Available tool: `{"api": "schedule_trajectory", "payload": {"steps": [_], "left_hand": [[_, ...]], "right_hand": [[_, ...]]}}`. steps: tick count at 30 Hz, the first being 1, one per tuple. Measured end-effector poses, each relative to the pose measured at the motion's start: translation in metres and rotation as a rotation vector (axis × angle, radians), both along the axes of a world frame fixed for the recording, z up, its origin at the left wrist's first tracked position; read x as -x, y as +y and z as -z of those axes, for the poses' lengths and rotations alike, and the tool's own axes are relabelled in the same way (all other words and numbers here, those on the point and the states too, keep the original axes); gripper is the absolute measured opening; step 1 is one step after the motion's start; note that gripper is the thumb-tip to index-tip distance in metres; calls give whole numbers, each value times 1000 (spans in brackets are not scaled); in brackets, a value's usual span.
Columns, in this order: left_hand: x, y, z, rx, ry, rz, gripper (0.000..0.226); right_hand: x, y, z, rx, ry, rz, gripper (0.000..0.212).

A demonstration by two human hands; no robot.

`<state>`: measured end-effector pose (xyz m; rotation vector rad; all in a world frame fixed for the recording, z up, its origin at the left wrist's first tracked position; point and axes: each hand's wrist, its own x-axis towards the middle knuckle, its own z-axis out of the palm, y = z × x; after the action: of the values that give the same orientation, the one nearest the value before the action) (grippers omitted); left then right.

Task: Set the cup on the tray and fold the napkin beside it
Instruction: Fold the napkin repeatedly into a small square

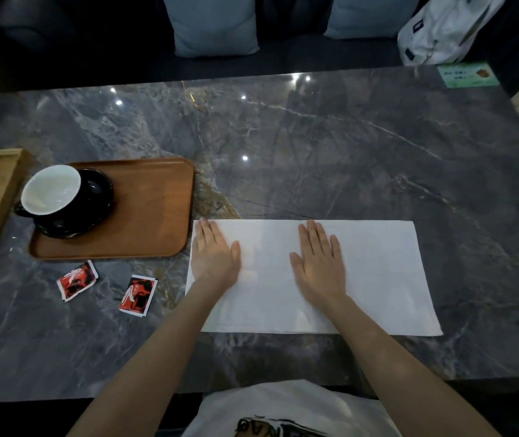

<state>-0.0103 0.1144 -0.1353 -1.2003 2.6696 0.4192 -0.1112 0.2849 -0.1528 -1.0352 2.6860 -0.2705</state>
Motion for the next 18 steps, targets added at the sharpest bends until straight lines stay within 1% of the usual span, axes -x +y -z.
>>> {"api": "schedule_trajectory", "payload": {"steps": [2,4,6,7,9,10,11,13,18], "left_hand": [[7,7,-8,-30,-14,-39,68],[12,21,-14,-3,0,12,66],[15,42,-17,40,62,188,62],[15,55,-19,47,98,297,62],[19,82,-16,-6,145,485,74],[20,93,-12,-32,141,544,78],[22,102,-7,-47,147,572,75],[25,110,1,-70,152,565,65],[24,111,12,-81,143,552,63]], "right_hand": [[0,-1,-1,-8,-17,3,60],[3,-3,-6,31,-87,18,55],[7,-4,-15,125,-157,52,50],[7,-2,-21,186,-160,84,48],[10,9,-30,301,-88,197,43],[13,18,-32,335,-37,269,39],[17,27,-33,345,5,340,36],[27,48,-33,309,40,473,37],[50,86,-40,69,12,790,51]]}}
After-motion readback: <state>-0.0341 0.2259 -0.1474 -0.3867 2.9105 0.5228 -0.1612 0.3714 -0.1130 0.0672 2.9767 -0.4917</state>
